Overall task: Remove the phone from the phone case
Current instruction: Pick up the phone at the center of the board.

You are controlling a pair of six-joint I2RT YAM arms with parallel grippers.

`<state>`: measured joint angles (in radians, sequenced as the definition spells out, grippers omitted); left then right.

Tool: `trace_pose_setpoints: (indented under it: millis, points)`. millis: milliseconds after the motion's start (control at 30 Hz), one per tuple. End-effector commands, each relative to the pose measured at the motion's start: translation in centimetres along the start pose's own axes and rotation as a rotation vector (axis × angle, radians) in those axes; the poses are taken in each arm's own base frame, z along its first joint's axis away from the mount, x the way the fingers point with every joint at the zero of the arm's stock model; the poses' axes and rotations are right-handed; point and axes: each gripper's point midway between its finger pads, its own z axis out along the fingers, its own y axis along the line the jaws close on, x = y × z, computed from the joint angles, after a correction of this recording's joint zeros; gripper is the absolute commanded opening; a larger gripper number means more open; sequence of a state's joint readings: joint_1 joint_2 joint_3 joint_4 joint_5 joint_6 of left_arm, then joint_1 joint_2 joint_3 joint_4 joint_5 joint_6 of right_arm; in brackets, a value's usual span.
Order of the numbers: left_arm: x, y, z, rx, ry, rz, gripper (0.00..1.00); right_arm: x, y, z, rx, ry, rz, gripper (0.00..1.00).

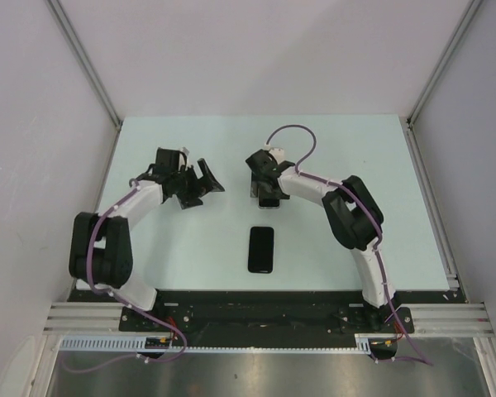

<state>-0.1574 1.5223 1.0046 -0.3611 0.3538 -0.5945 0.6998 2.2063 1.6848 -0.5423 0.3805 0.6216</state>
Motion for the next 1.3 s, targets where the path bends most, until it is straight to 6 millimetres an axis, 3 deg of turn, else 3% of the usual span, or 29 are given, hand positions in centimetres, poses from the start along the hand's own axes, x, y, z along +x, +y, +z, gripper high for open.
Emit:
trace_pose_setpoints:
  millis: [0,133,267,433,667,967,1067,1100,1167,1200,1267]
  points:
    - [-0.5,-3.7,2.5,0.161,0.052,-0.083,1.00,-2.1,1.1,-3.5,-0.148,-0.046,0.073,0.39]
    - [-0.3,-5.9,4.8,0.207,0.120,-0.081,1.00,-0.7,1.5,-3.8,-0.263,0.007,0.098,0.36]
    - [0.0,-7.2,7.1,0.270,0.171,-0.137,1.00,-0.6,2.3,-4.8,-0.354,0.039,0.108,0.36]
    - [0.4,-8.3,9.4,0.303,0.221,-0.166,0.98,-1.5,3.5,-6.9,-0.460,0.037,0.103,0.35]
    - [0.9,-9.9,12.3,0.294,0.271,-0.153,0.92,-1.8,4.3,-8.1,-0.518,0.037,0.088,0.36]
    - [2.9,-10.5,13.6,0.279,0.308,-0.160,0.63,-1.5,4.8,-8.7,-0.547,0.048,0.096,0.36]
    - [3.2,-10.7,13.6,0.281,0.320,-0.166,0.31,-1.4,4.8,-8.7,-0.546,0.049,0.097,0.36]
    - [3.3,-10.8,13.7,0.283,0.324,-0.168,0.03,-1.5,4.7,-8.8,-0.543,0.043,0.098,0.37]
    - [3.4,-11.2,13.3,0.294,0.332,-0.169,0.00,-1.3,4.3,-8.8,-0.531,0.048,0.092,0.46]
    - [3.3,-11.5,13.0,0.302,0.331,-0.166,0.00,-1.6,3.8,-9.1,-0.521,0.044,0.099,0.66]
    - [2.9,-12.3,12.0,0.324,0.315,-0.150,0.00,-1.9,3.3,-10.0,-0.527,0.038,0.106,0.88]
